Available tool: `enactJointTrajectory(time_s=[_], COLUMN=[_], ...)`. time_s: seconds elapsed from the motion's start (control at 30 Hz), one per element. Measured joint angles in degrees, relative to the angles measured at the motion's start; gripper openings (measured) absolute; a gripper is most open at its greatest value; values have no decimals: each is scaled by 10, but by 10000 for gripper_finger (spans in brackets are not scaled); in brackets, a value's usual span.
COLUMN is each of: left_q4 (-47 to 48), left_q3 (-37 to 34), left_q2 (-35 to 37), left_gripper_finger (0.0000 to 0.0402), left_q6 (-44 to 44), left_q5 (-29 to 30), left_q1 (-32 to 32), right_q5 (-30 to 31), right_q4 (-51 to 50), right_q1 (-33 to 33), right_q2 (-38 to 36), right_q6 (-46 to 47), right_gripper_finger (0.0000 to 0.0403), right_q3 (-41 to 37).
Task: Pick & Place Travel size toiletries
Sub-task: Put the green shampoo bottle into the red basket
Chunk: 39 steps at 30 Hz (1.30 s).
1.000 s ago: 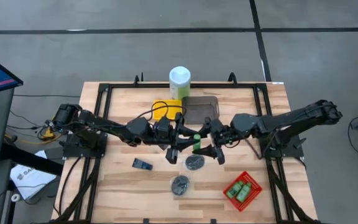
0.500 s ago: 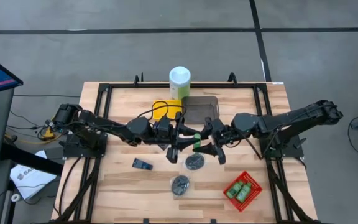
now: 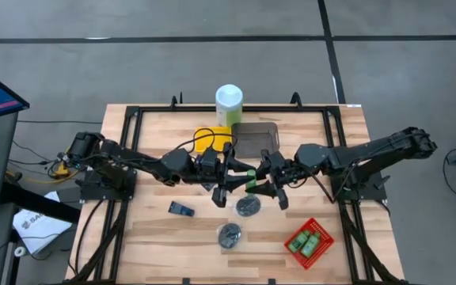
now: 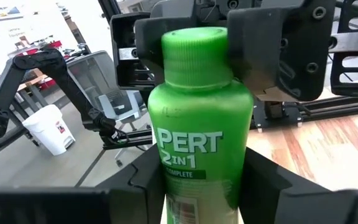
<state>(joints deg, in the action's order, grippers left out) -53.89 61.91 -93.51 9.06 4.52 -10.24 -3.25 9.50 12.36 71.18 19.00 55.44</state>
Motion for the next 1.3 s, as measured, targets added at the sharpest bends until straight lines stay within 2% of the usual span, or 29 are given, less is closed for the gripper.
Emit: enactJointTrajectory(time_s=[0.17, 0.3, 0.47, 0.63, 0.83, 1.1, 1.3], left_q4=[10, 67, 190, 325, 365, 366, 363], left_q3=[0, 0, 0, 0, -12, -59, -73], left_q2=[16, 39, 109, 192, 256, 291, 291], left_gripper_finger=[164, 212, 247, 249, 234, 219, 216], left_q6=[0, 2, 6, 8, 8, 8, 19], left_q5=[-7, -20, -20, -14, -13, -10, -10], left_q1=[-4, -7, -13, -14, -14, -14, -14], right_q5=[-2, -3, -47, -58, -58, -57, -58], right_q4=[-4, -20, -155, -359, -530, -611, -605], right_q1=[0, 0, 8, 59, 153, 272, 316], right_q2=[-15, -38, -89, -122, -98, 10, 98], right_q6=[1, 1, 25, 75, 147, 156, 136], right_gripper_finger=[145, 141, 148, 148, 149, 154, 157], right_q3=[0, 0, 0, 0, 0, 0, 0])
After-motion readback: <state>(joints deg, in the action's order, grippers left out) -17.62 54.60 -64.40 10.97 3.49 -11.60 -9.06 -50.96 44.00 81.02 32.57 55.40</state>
